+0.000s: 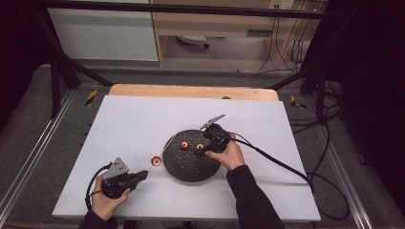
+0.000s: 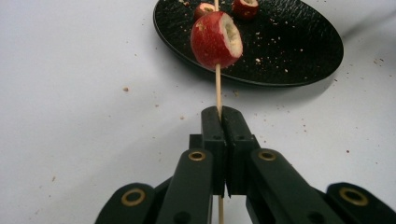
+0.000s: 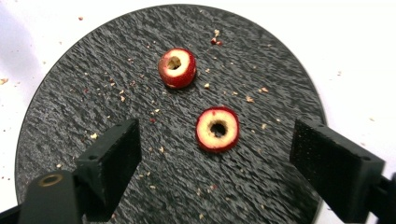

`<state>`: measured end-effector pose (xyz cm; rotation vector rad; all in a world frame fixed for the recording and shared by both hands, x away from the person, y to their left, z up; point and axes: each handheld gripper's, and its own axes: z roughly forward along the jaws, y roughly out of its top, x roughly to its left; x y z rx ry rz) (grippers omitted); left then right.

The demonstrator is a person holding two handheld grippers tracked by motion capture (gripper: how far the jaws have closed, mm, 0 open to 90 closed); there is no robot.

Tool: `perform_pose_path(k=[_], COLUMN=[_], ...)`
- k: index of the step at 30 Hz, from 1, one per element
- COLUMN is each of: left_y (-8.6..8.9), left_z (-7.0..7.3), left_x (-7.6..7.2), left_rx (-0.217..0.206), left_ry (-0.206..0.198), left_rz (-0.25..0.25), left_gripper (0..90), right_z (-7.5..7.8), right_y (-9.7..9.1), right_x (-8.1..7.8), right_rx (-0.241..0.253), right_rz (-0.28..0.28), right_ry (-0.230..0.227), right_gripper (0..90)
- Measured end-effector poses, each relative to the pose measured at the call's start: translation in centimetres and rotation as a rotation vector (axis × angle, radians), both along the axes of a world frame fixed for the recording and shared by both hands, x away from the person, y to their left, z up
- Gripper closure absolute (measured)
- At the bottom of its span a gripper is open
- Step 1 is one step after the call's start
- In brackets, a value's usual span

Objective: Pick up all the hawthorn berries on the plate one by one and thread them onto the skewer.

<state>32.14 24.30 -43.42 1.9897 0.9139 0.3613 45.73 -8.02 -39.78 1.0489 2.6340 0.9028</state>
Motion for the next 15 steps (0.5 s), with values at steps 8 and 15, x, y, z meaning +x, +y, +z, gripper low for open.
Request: perform_pose_path(k=[8, 15], left_y=[-0.3, -0.1], left_z=[-0.1, -0.1], left_x=[0.0, 0.1], left_rx=[0.003, -0.001], left_ry=[0.005, 0.005], left_rz=[-0.007, -0.004], left_gripper=[88.5, 88.5], right_z=[-0.5, -0.9], right_y=[1.6, 1.9], right_x=[1.4, 2.3], right_rx=[-0.076, -0.130], right_rz=[0.034, 0.047], right_ry=[0.047, 0.080], right_gripper=[29.5, 42.3])
